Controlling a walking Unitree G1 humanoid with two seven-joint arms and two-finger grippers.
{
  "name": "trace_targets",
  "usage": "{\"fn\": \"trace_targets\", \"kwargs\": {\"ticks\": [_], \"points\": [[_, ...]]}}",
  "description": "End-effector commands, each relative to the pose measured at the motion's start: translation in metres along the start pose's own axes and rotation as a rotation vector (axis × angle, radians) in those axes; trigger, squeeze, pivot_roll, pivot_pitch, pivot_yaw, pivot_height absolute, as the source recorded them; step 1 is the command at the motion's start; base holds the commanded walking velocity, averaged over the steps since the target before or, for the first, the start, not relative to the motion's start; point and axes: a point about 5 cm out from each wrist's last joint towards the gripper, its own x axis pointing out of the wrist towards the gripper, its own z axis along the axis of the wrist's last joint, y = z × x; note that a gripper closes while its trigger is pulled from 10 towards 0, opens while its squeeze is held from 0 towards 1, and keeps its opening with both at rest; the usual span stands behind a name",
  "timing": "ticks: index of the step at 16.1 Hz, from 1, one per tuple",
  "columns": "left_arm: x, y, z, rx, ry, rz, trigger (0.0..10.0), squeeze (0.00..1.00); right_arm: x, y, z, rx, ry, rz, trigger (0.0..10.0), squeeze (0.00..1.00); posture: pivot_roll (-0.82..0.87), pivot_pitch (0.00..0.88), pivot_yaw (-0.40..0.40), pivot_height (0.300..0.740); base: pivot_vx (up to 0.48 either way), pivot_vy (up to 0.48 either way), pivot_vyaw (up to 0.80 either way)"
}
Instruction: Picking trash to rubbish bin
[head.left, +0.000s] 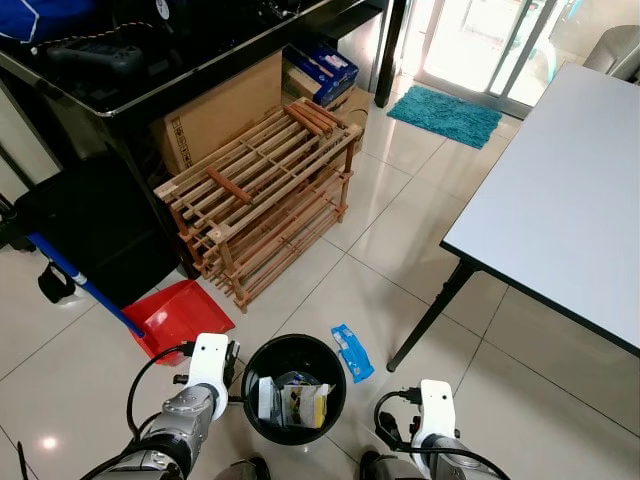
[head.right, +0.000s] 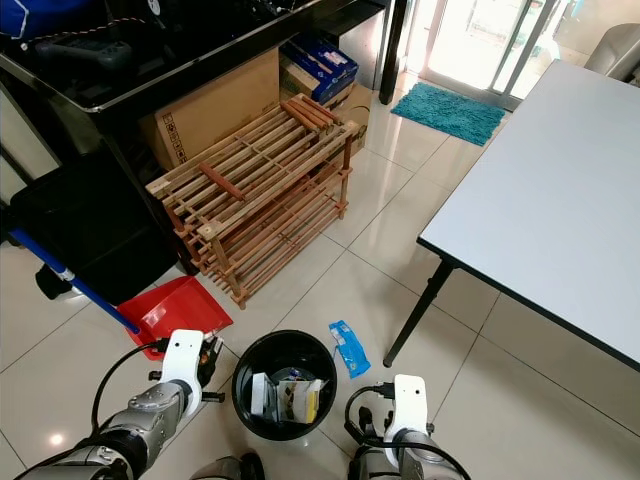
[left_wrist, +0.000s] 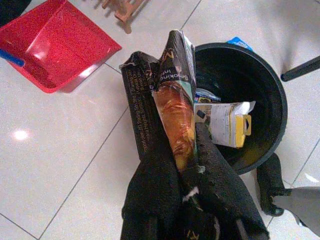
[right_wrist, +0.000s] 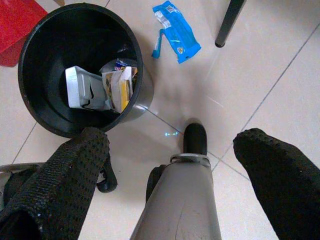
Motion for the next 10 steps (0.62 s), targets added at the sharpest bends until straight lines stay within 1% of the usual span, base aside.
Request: {"fn": "trace_targets", "kwargs": {"ticks": [1, 5, 8, 10], "points": [[0.0, 0.001, -0.006, 0.002, 0.03, -0.003, 10.0, 0.0, -0.001, -0.003, -0.004, 0.013, 0.003, -0.013, 10.0, 0.0, -0.2, 0.128, 0.024, 0.74, 0.0, 0.0, 0.0], [-0.001, 0.004, -0.007, -0.002, 0.032, 0.007, 10.0, 0.0, -0.001, -0.004, 0.001, 0.01, -0.006, -0.013, 10.0, 0.0, -0.15, 0.159, 0.016, 0.74, 0.0, 0.0, 0.0], [-0.001, 0.001, -0.007, -0.014, 0.026, 0.001, 10.0, 0.0, 0.0, -0.006, 0.004, -0.015, -0.005, -0.009, 10.0, 0.0, -0.14, 0.155, -0.005, 0.74, 0.0, 0.0, 0.0], [0.0, -0.004, -0.007, 0.001, 0.023, -0.021, 10.0, 0.0, 0.0, -0.006, 0.008, -0.015, -0.017, -0.005, 10.0, 0.0, -0.15, 0.15, -0.009, 0.74, 0.0, 0.0, 0.0]]}}
